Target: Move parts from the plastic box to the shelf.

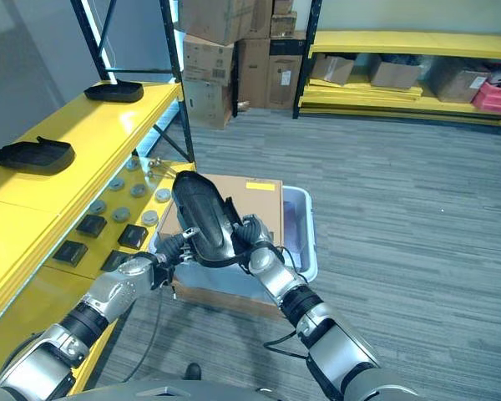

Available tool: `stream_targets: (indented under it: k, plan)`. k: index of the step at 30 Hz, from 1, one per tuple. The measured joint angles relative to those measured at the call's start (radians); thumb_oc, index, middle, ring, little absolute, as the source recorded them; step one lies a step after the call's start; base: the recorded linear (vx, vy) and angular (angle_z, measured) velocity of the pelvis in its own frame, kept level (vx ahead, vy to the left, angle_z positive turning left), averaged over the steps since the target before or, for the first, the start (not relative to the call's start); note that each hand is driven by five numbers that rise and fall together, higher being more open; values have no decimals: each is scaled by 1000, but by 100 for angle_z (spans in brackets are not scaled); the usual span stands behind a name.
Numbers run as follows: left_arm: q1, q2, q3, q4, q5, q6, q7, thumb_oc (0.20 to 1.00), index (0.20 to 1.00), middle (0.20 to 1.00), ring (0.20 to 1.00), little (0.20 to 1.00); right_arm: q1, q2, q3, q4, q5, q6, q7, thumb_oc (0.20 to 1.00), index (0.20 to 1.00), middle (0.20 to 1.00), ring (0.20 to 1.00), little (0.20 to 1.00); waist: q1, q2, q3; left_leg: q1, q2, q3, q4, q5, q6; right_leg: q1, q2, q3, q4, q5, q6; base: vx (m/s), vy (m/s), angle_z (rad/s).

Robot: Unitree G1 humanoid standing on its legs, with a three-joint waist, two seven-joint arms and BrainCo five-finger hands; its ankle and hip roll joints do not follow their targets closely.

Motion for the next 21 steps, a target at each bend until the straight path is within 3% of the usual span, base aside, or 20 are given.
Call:
stream_targets:
  k: [8,13,14,15,21]
  plan:
    - [1,4,-4,0,17,-13,26,200,200,200,200,200,0,0,-7,0,14,-28,-3,200,200,200,200,200,-1,0,0,1,0,0,1,1,1,-4,-2,1,10,-2,1,0,0,0]
    - [7,-2,2,-6,26,-57,69,200,200,200,200,200,4,24,-50,1,155,-73,4,200,200,200,200,200,1,-1,1,1,0,-1,1,1,1,-4,-2,0,13,-3,1,0,0,0]
    - [7,-2,4,-6,37,-68,77,200,200,200,200,200,4,27,-50,2,175,-86,4,645,645,645,645,645,1,-1,1,1,0,-1,1,2,1,-4,-2,-1,13,-3,1,0,0,0]
    - [7,-2,5,-6,40,-71,79,200,200,200,200,200,4,31,-54,2,191,-92,4,1000,1000,1000,1000,1000,2,-1,1,1,0,-1,1,2,1,-4,-2,-1,13,-3,1,0,0,0]
    - [7,-4,27,-6,40,-92,95,200,200,200,200,200,4,40,-89,6,220,-155,14,1000,1000,1000,1000,1000,1,-3,2,1,-4,-3,0,3,3,-4,-5,-2,13,-3,2,0,0,0]
